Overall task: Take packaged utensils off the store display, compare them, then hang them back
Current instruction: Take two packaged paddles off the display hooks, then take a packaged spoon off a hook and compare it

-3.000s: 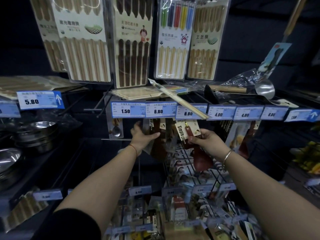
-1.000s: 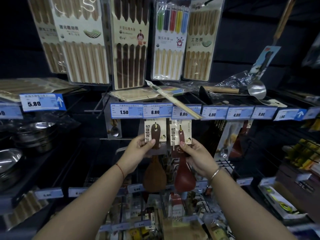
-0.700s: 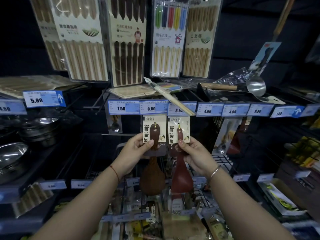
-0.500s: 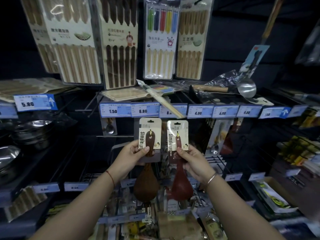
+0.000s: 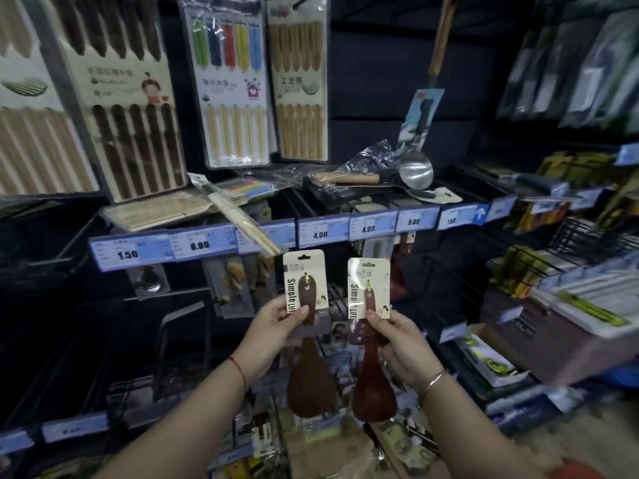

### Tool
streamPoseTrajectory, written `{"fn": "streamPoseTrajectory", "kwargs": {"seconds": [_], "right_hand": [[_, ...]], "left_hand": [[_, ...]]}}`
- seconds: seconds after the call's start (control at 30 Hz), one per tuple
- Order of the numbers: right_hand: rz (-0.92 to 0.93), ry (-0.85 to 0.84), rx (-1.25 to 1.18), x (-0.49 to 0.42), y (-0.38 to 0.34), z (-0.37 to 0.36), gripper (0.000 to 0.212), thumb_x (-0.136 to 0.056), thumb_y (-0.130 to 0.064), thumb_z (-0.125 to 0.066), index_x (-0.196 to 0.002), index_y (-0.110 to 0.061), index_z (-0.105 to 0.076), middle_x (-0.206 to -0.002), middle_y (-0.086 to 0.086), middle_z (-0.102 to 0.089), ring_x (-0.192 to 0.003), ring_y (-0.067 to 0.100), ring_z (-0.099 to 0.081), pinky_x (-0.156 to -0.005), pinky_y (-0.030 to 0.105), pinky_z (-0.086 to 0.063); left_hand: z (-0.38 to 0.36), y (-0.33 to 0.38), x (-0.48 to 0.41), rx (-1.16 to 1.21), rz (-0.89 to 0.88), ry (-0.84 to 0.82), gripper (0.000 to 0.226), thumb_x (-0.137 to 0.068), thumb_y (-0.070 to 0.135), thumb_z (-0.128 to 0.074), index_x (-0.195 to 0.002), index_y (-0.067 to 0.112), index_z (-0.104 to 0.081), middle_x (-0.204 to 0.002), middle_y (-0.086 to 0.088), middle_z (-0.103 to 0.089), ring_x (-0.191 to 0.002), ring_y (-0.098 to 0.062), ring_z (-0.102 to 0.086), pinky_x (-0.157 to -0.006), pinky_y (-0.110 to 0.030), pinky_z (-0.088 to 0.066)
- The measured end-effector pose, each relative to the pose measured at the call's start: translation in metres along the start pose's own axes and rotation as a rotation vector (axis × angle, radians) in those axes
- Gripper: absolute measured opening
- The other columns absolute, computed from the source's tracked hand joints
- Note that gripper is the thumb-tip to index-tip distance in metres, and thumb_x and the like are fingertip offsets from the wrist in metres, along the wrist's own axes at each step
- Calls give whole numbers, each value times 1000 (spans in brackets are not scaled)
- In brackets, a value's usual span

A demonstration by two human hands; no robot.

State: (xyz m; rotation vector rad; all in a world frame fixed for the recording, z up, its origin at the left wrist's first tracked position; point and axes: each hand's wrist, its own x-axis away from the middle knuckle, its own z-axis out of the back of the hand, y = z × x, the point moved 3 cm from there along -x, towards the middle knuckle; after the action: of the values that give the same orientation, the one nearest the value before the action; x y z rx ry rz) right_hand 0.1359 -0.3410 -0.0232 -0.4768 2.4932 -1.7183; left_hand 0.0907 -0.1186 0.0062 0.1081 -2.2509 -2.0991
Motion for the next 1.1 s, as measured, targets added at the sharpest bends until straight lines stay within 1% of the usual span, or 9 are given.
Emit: {"fn": "streamPoseTrajectory", "kwargs": {"seconds": [0.2, 0.37, 0.47, 0.63, 0.7, 0.8, 0.93, 1.03, 1.1], "right_hand": [[-23, -30, -163, -6, -5, 16, 43, -82, -23, -72, -113, 6, -67, -112, 24, -70, -99, 33, -69, -83, 45, -57], [-50, -28, -230, -13, -11, 40, 35, -88, -26, -67, -117, -6, -68, -111, 18, -71, -95, 31, -70, -79, 45, -57], [-31, 34, -193, -15, -16, 57, 39, -85, -30, -67, -119, -12, -68, -107, 10, -73, -83, 21, -69, -68, 36, -53], [-15, 81, -211, -19, -20, 87, 41, -88, -27, -63, -125, -11, -63, -123, 13, -69, -109, 27, -67, -83, 39, -53], [-6, 104, -210, -20, -20, 98, 40, -88, -27, -63, -125, -12, -63, -124, 14, -69, -114, 27, -65, -90, 41, -51], [6, 147, -177, -21, -22, 113, 34, -91, -27, -61, -122, -16, -65, -118, 9, -72, -107, 24, -69, -81, 36, -53], [42, 243, -195, -25, -25, 133, 26, -95, -23, -58, -119, -17, -65, -105, 5, -76, -91, 19, -72, -70, 32, -52], [81, 315, -239, -29, -32, 150, 17, -97, -20, -56, -112, -17, -64, -87, -3, -78, -75, 11, -73, -58, 27, -54], [101, 343, -234, -34, -36, 160, 12, -97, -20, -56, -106, -21, -64, -82, -6, -77, -67, 7, -72, -53, 24, -52]], "left_hand": [[-48, -18, -14, 114, 73, 14, 23, -89, 20, -66, -111, 19, -67, -104, 0, -75, -91, -15, -74, -64, -32, -60], [-91, -32, -27, 201, 124, 22, 24, -88, 16, -67, -112, 14, -65, -112, -2, -74, -100, -22, -71, -79, -47, -60], [-121, -40, -33, 230, 157, -2, 26, -88, 16, -67, -113, 13, -64, -112, -1, -74, -100, -21, -71, -75, -41, -61], [-157, -51, -44, 253, 214, 15, 24, -88, 16, -67, -112, 14, -64, -110, -3, -75, -98, -21, -72, -85, -47, -58], [-168, -53, -47, 260, 225, 2, 21, -88, 15, -67, -109, 15, -64, -104, -1, -76, -95, -20, -72, -79, -42, -60], [-185, -56, -51, 256, 230, -66, 23, -86, 14, -69, -109, 14, -64, -99, 1, -77, -88, -17, -74, -70, -33, -61], [-195, -59, -61, 171, 188, -124, 28, -81, 31, -73, -106, 18, -67, -107, 0, -75, -98, -17, -71, -78, -33, -61], [-182, -62, -75, -5, 119, 11, 35, -82, 54, -64, -103, 26, -67, -111, 3, -69, -105, -15, -66, -91, -35, -56], [-166, -66, -91, -113, 49, 218, 33, -85, 46, -64, -108, 22, -60, -114, -1, -64, -108, -19, -63, -93, -35, -54]]}}
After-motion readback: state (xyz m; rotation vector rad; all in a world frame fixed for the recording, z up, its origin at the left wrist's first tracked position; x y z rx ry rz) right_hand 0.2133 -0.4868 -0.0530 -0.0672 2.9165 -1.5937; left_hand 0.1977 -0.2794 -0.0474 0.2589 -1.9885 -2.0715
